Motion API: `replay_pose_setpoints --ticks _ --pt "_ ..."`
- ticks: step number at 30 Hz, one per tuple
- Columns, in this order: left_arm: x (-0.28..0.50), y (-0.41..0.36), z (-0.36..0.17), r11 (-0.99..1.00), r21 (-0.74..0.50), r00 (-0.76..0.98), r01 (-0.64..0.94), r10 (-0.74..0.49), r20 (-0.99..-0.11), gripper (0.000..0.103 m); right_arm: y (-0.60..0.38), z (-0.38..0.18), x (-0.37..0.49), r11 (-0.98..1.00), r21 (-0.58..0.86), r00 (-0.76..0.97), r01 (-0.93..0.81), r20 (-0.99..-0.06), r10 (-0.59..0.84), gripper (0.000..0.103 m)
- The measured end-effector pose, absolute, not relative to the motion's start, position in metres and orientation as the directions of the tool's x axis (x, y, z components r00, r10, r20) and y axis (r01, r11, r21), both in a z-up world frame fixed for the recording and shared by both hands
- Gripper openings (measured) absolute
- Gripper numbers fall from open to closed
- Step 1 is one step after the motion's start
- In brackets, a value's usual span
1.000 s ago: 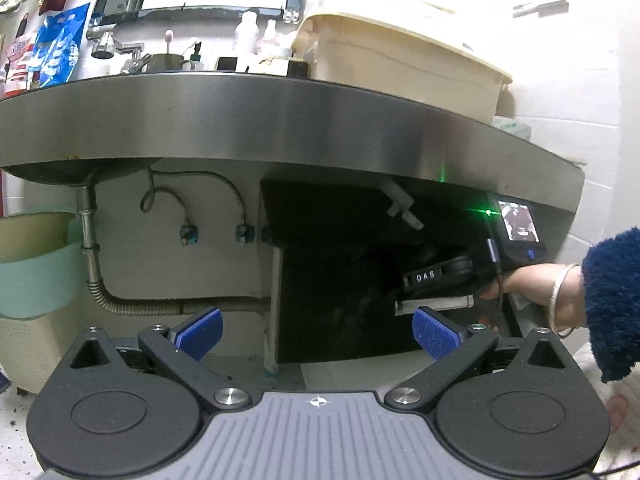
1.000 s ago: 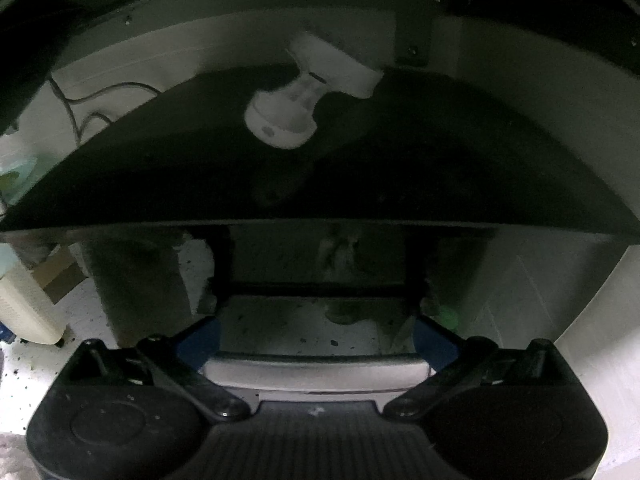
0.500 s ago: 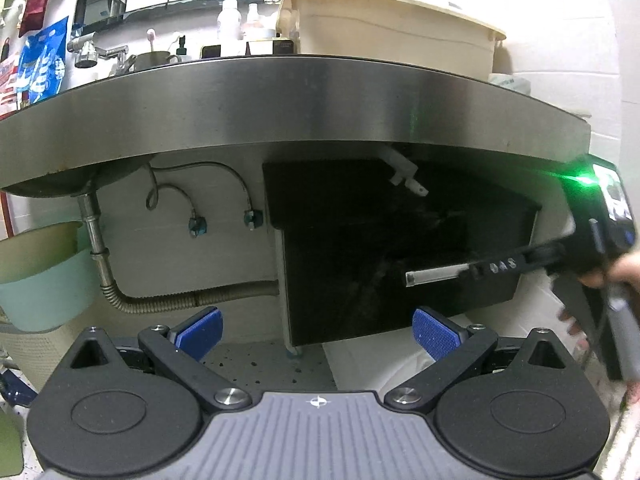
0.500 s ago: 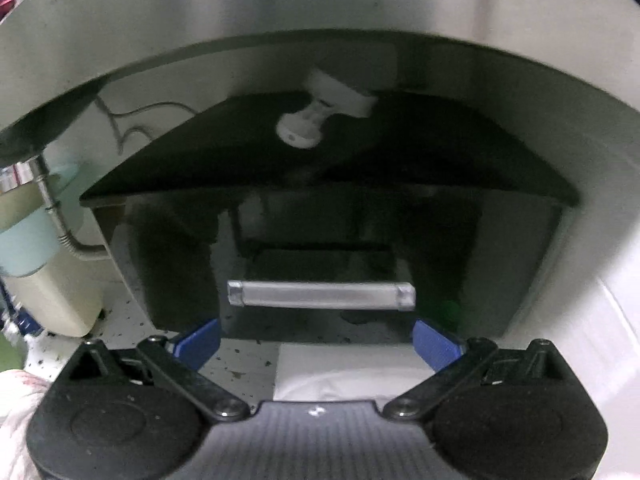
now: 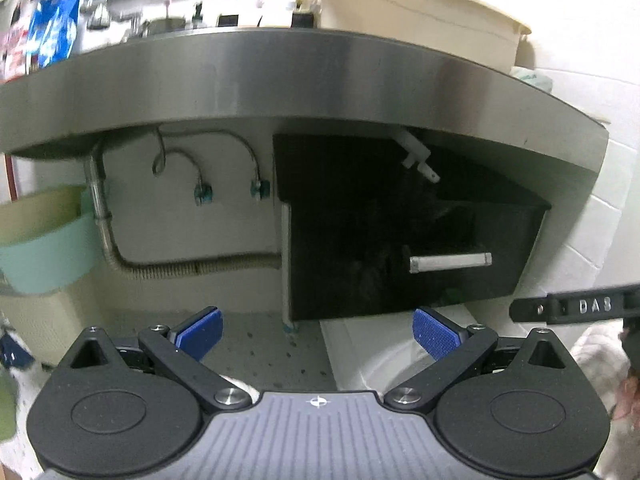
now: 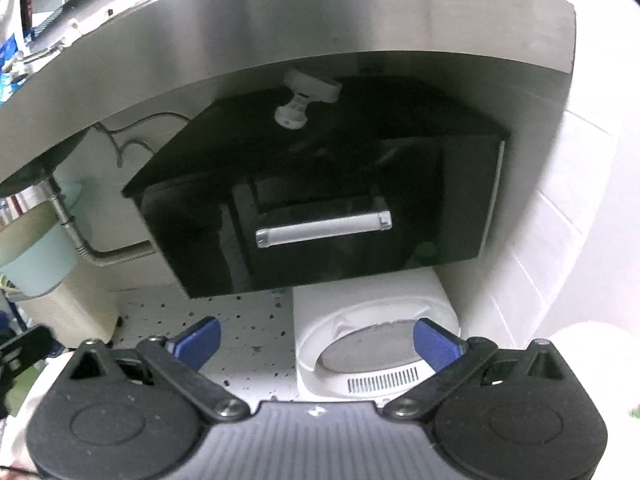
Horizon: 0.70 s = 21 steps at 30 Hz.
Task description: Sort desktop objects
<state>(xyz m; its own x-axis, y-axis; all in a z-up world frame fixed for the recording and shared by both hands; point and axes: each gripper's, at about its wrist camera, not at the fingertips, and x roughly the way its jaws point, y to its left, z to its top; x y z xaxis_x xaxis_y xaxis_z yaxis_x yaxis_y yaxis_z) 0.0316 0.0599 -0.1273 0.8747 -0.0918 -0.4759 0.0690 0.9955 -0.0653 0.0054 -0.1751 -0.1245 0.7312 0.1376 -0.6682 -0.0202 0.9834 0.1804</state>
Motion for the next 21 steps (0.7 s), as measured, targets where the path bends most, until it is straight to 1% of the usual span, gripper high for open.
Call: replay_pose_setpoints --ticks 5,7,10,14,17,21 --pt "0.03 0.051 -0.125 0.997 -0.061 0.845 0.048 -0.073 -0.529 0.102 -0.171 -0.122 -0.012 0.989 0.147 0.717 0.014 -0.691 0.092 0.103" --pt "0.029 0.047 -0.124 0.997 -0.063 0.832 0.045 -0.072 -0.55 0.102 -0.171 -0.119 -0.019 0.988 0.154 0.725 0.014 -0.682 0.096 0.103" --pt "0.031 0.042 -0.12 0.998 -0.057 0.798 0.022 -0.052 -0.6 0.102 -0.171 -0.111 -0.025 0.991 0.128 0.731 0.044 -0.68 0.056 0.103" --pt "0.029 0.033 -0.109 1.0 -0.009 0.793 -0.001 -0.005 -0.609 0.102 -0.177 -0.099 -0.025 0.987 0.137 0.709 0.079 -0.704 0.041 0.103" --pt "0.033 0.027 -0.098 1.0 0.027 0.772 0.008 0.01 -0.635 0.099 -0.186 -0.09 -0.022 0.983 0.161 0.685 0.089 -0.726 0.057 0.103" --pt "0.032 0.026 -0.078 1.0 -0.026 0.764 0.011 -0.025 -0.645 0.099 -0.189 -0.08 -0.019 0.992 0.099 0.668 0.073 -0.744 0.025 0.103"
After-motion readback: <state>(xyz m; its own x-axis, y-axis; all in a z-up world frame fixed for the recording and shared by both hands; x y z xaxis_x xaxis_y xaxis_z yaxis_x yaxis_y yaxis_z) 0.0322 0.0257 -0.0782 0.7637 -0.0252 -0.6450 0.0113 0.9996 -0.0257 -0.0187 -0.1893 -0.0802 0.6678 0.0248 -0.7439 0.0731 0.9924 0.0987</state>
